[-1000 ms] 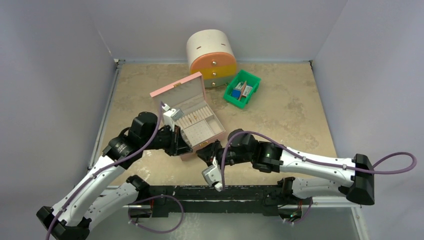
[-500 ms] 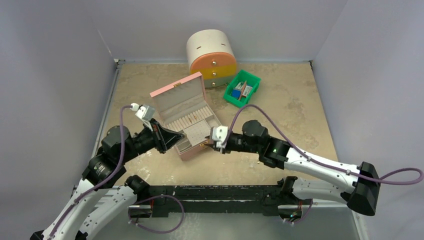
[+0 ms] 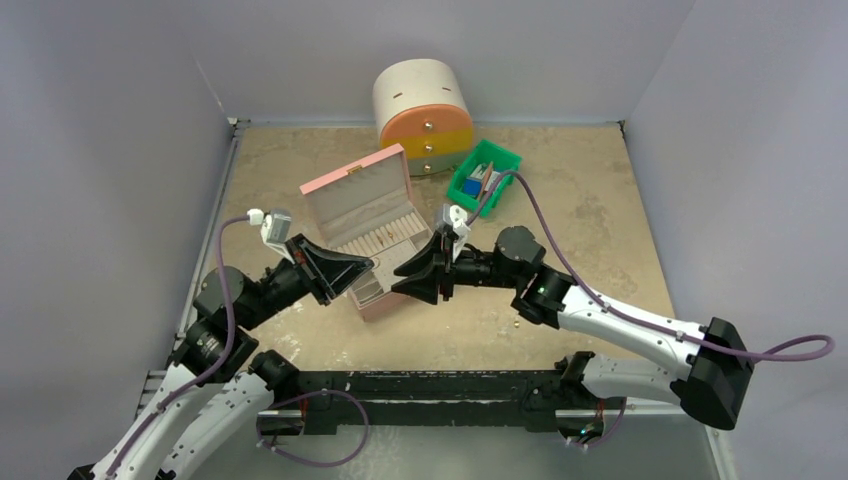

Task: Organize the mixed jewelry

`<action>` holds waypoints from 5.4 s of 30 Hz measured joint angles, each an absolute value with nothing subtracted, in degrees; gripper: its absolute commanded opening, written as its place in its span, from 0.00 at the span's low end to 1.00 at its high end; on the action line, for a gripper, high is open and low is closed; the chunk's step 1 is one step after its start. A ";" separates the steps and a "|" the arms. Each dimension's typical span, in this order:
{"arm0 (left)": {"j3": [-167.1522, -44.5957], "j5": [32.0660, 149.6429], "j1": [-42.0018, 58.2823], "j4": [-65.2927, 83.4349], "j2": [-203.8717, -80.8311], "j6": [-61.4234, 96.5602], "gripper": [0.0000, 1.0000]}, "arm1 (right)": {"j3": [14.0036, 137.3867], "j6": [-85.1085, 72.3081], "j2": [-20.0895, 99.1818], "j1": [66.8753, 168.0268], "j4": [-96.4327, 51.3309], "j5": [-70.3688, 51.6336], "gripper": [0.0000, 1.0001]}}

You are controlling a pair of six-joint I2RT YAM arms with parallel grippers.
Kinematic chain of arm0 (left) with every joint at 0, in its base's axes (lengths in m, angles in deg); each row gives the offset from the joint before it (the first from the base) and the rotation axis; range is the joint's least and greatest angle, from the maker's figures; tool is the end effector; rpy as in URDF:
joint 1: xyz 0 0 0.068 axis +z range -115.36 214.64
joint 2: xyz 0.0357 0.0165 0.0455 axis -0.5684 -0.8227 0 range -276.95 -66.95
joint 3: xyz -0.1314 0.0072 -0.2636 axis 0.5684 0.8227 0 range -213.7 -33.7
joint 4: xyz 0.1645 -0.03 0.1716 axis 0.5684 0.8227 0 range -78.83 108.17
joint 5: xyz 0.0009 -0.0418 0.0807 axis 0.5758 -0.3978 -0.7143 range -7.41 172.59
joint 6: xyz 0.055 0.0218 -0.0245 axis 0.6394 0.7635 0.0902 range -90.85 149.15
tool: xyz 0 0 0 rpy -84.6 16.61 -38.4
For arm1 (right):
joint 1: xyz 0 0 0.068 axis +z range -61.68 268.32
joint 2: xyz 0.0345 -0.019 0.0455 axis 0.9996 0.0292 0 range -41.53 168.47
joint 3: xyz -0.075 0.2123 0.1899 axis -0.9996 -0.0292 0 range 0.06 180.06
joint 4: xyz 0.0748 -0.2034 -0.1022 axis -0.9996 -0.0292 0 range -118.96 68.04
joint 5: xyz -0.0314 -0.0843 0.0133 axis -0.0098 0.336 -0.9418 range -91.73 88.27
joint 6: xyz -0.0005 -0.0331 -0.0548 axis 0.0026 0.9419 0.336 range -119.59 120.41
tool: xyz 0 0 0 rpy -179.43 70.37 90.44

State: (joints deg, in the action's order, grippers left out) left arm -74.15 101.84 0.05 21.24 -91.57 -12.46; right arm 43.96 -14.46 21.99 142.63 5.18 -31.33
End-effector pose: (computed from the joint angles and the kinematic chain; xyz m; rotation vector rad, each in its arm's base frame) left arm 0.0538 -0.0568 0.3631 0.2009 1.6102 -1.3010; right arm 0.1184 0.2071 0.3673 -0.9560 1.2929 1.3317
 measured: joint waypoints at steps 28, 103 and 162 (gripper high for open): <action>-69.36 110.47 0.05 2.97 -91.55 -22.82 0.00 | 44.46 -39.07 23.70 142.63 28.48 -35.73 0.34; -78.61 65.73 0.01 43.77 -86.71 -7.65 0.72 | 74.41 -13.96 52.26 142.58 -23.91 3.16 0.00; -78.54 64.81 0.51 43.91 -86.15 -7.60 0.73 | 86.95 -17.02 73.88 142.56 -26.38 3.11 0.00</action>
State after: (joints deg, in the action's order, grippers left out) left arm -78.54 64.81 0.51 43.91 -86.15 -7.60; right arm 86.95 -17.02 73.88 142.56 -26.38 3.11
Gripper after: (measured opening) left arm 0.723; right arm 0.008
